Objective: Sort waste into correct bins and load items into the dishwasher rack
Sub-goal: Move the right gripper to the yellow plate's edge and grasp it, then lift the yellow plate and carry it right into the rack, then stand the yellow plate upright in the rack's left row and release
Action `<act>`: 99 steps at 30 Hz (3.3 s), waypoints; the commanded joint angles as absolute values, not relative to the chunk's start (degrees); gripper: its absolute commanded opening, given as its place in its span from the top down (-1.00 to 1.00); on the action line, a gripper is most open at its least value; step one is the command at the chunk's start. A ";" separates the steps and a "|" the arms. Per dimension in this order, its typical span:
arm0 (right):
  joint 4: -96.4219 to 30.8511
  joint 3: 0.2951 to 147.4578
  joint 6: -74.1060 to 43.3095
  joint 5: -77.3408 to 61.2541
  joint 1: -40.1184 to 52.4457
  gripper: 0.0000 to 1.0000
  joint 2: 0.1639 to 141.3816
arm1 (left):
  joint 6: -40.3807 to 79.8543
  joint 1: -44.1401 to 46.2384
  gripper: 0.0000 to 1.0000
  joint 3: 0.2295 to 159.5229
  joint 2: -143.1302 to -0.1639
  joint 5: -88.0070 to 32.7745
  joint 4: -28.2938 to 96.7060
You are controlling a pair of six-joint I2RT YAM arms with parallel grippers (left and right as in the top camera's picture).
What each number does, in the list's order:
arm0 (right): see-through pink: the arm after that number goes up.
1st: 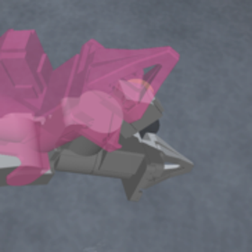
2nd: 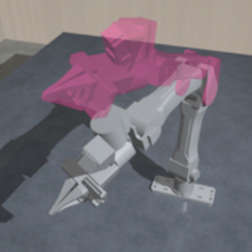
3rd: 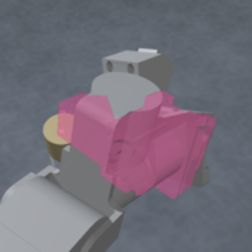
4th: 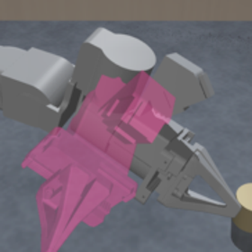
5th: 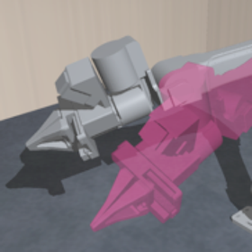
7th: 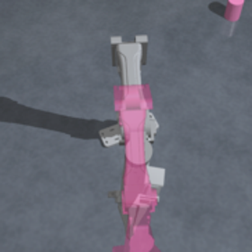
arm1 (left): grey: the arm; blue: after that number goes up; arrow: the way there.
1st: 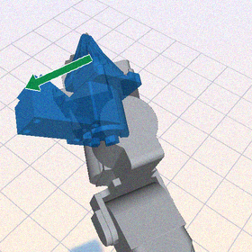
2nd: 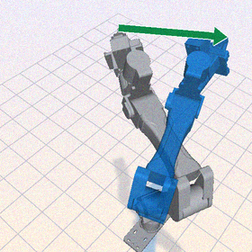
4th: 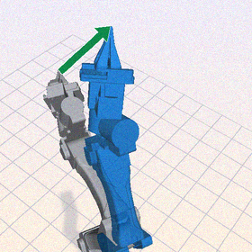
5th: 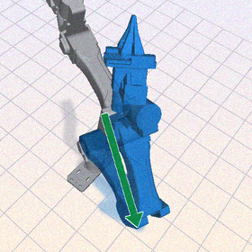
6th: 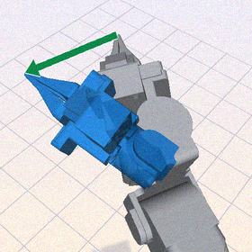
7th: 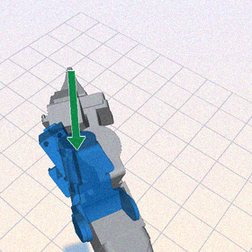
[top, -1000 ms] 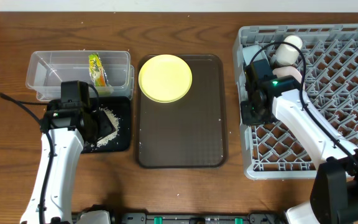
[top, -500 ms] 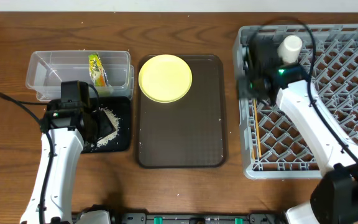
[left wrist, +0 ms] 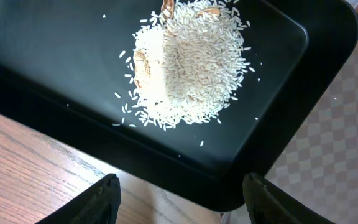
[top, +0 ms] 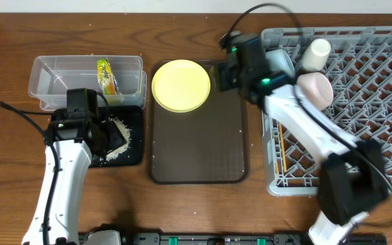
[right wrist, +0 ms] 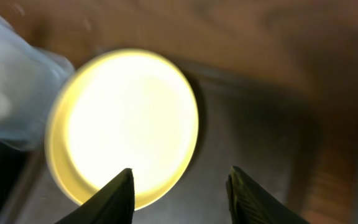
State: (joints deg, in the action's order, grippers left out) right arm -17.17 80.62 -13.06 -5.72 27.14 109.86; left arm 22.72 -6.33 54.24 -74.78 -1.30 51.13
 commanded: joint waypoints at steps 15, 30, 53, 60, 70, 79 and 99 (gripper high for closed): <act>-11.20 80.53 -20.18 -1.06 31.75 0.06 124.42 | 23.27 -6.61 -0.32 54.61 -74.89 -0.84 51.37; -24.58 80.55 -20.12 -0.64 31.05 0.98 123.59 | 23.27 -6.61 -0.33 54.61 -74.91 -0.86 51.40; -46.06 80.55 6.31 34.96 25.12 0.98 86.43 | 23.27 -6.63 -0.32 54.61 -74.91 -0.84 51.35; -51.20 80.55 9.52 50.61 25.15 0.98 84.01 | 23.27 -6.61 -0.32 54.61 -74.91 -0.84 51.35; -58.37 80.55 9.47 53.41 24.14 0.98 84.01 | 23.27 -6.61 -0.33 54.61 -74.91 -0.84 51.37; -59.61 80.55 8.14 43.79 21.69 0.98 84.01 | 23.29 -6.61 -0.32 54.61 -74.91 -0.86 51.37; -56.62 80.44 0.60 26.63 21.71 0.90 87.50 | 23.27 -6.61 -0.32 54.61 -74.91 -0.84 51.40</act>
State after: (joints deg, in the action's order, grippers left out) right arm -57.54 80.23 2.72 32.34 22.26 87.05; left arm 22.72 -6.33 54.24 -74.78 -1.30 51.16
